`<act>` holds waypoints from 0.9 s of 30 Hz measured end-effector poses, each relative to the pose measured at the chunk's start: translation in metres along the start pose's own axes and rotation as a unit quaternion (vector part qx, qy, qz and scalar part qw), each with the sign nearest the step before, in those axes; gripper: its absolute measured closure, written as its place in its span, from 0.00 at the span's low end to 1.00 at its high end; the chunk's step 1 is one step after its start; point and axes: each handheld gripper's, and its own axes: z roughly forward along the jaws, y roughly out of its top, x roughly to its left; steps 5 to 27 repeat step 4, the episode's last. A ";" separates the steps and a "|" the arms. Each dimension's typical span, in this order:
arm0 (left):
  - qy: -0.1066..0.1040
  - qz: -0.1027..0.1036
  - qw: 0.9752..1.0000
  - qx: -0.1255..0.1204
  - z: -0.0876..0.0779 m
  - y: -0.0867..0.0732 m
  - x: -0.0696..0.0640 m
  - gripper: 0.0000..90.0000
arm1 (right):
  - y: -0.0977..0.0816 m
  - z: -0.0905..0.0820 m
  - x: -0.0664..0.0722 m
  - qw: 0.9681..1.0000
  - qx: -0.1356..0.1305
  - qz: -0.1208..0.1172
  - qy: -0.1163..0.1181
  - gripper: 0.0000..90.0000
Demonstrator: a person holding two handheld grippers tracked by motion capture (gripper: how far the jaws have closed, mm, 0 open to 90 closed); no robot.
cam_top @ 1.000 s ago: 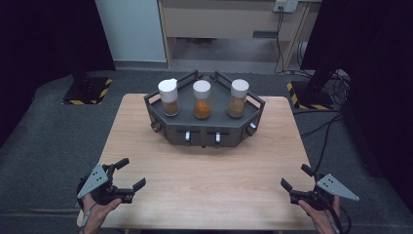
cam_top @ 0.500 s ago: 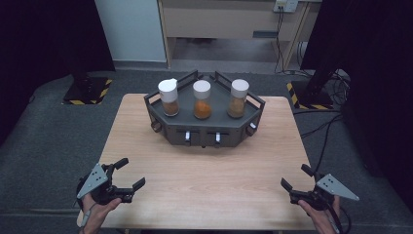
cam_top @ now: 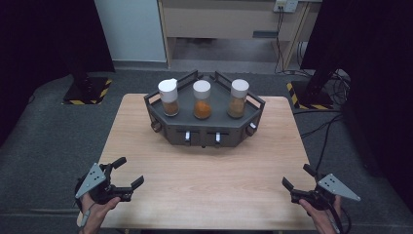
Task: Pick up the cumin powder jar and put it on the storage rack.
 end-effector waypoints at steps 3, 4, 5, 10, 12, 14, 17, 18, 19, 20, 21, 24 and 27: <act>0.003 -0.001 1.000 -0.001 0.000 0.000 0.000 0.02 | 0.000 0.000 0.000 1.000 -0.001 0.002 -0.002 0.02; 0.003 0.000 1.000 -0.002 0.000 0.000 0.000 0.02 | 0.000 0.000 0.000 1.000 -0.001 0.002 -0.002 0.02; 0.003 0.000 1.000 -0.002 0.000 0.000 0.000 0.02 | 0.000 0.000 0.000 1.000 -0.001 0.002 -0.002 0.02; 0.003 0.000 1.000 -0.002 0.000 0.000 0.000 0.02 | 0.000 0.000 0.000 1.000 -0.001 0.002 -0.002 0.02; 0.003 0.000 1.000 -0.002 0.000 0.000 0.000 0.02 | 0.000 0.000 0.000 1.000 -0.001 0.002 -0.002 0.02; 0.003 0.000 1.000 -0.002 0.000 0.000 0.000 0.02 | 0.000 0.000 0.000 1.000 -0.001 0.002 -0.002 0.02; 0.003 0.000 1.000 -0.002 0.000 0.000 0.000 0.02 | 0.000 0.000 0.000 1.000 -0.001 0.002 -0.002 0.02; 0.003 0.000 1.000 -0.002 0.000 0.000 0.000 0.02 | 0.000 0.000 0.000 1.000 -0.001 0.002 -0.002 0.02; 0.003 0.000 1.000 -0.002 0.000 0.000 0.000 0.02 | 0.000 0.000 0.000 1.000 -0.001 0.002 -0.002 0.02; 0.003 0.000 1.000 -0.002 0.000 0.000 0.000 0.02 | 0.000 0.000 0.000 1.000 -0.001 0.002 -0.002 0.02; 0.003 0.000 1.000 -0.002 0.000 0.000 0.000 0.02 | 0.000 0.000 0.000 1.000 -0.001 0.002 -0.002 0.02; 0.003 0.000 1.000 -0.002 0.000 0.000 0.000 0.02 | 0.000 0.000 0.000 1.000 -0.001 0.002 -0.002 0.02; 0.003 0.000 1.000 -0.002 0.000 0.000 0.000 0.02 | 0.000 0.000 0.000 1.000 -0.001 0.002 -0.002 0.02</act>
